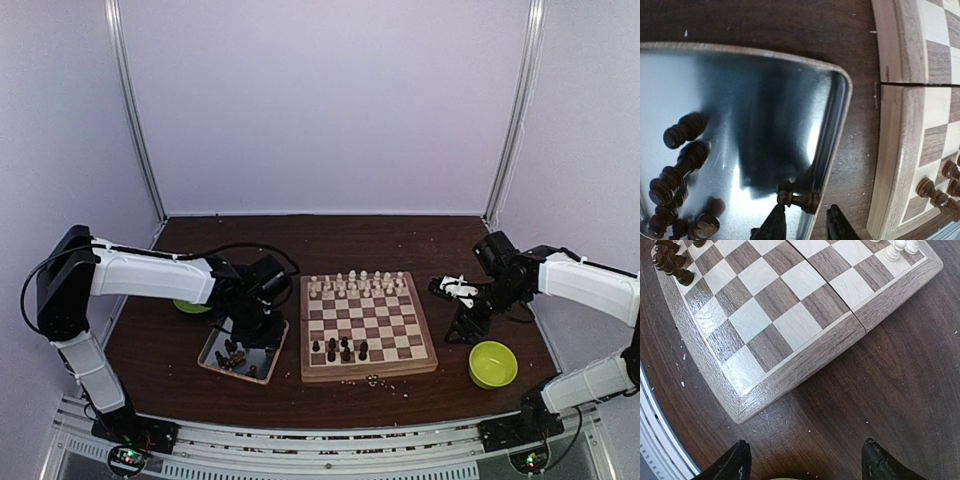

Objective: Set up the chess pieces on the board
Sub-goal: Adjust the pawn in the storage box.

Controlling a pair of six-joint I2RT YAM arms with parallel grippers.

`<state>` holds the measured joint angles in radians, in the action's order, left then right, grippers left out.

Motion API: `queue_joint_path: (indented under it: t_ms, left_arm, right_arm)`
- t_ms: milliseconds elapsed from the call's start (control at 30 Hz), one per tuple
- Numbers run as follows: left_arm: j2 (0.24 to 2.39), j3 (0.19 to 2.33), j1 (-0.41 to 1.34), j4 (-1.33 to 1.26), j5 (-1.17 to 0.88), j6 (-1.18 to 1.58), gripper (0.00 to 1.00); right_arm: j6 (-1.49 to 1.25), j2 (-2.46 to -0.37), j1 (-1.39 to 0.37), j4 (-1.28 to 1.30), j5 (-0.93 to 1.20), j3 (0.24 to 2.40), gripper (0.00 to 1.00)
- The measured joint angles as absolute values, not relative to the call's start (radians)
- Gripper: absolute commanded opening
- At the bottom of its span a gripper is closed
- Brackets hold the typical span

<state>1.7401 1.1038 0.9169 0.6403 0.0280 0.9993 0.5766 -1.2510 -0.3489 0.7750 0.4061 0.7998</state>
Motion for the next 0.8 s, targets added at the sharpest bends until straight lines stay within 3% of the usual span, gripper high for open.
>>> queue_joint_path:
  t_ms: [433,800]
  left_arm:
    - [1.705,1.032,0.929,0.53,0.009,1.355,0.3]
    - [1.718,0.968,0.927,0.46,0.001,1.459,0.31]
  right_arm:
    - [0.577,-1.251,-0.353,0.776,0.406,0.8,0.76]
    - [0.577,-1.251,-0.354,0.778,0.406,0.8,0.76]
